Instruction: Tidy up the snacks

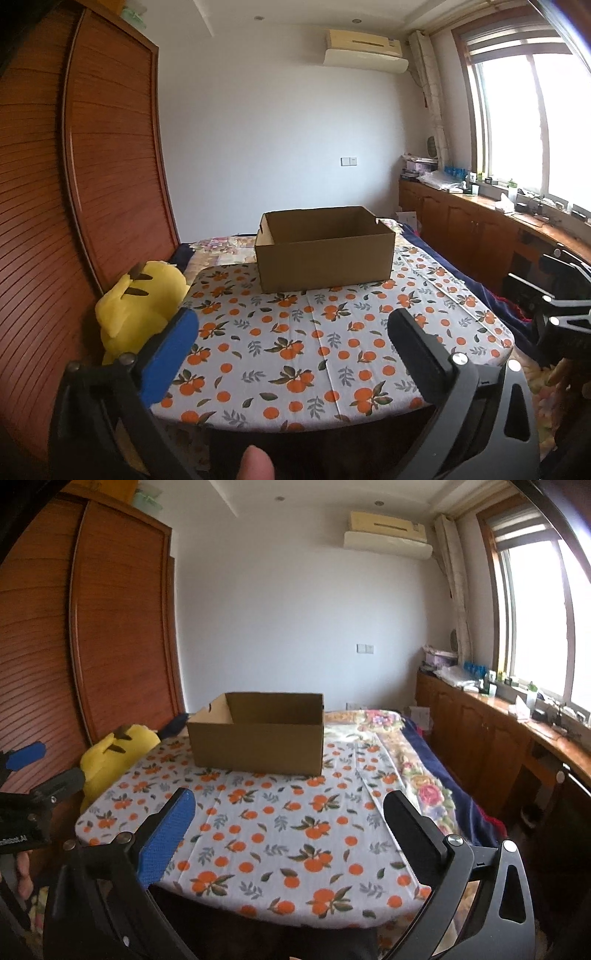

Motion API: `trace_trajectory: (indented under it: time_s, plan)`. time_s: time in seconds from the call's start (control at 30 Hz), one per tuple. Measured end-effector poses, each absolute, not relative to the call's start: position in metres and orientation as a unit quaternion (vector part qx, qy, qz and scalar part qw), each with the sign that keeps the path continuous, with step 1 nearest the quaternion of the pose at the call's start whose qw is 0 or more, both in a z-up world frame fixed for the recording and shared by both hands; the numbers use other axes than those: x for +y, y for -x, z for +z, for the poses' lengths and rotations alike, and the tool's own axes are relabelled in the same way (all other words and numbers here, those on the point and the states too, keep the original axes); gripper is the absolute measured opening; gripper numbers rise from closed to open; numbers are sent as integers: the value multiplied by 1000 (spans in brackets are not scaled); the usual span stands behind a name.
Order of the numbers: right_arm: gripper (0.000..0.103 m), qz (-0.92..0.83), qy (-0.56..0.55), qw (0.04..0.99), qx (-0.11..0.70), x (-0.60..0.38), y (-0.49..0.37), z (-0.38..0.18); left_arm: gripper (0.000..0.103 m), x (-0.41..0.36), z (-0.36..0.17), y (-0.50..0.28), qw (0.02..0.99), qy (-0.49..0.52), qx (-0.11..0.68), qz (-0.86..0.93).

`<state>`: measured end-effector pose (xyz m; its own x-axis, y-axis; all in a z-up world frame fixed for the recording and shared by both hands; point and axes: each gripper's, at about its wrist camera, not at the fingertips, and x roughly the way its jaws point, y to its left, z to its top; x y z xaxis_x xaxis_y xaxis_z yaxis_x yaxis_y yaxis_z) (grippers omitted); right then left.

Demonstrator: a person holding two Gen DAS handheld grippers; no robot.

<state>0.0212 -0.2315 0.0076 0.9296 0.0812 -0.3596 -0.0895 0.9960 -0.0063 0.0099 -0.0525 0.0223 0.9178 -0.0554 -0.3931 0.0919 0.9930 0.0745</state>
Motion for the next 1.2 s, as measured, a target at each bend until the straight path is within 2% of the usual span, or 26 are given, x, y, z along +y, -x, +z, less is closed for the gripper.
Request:
trace_trajectory:
  time_s: [0.4, 1.2]
  plan:
    - [103, 40, 11, 981, 190, -226, -14, -7, 103, -48, 6, -3, 973, -35, 222, -50]
    - [103, 27, 12, 984, 178, -226, -10, -7, 103, -43, 13, 6, 980, -41, 191, -26]
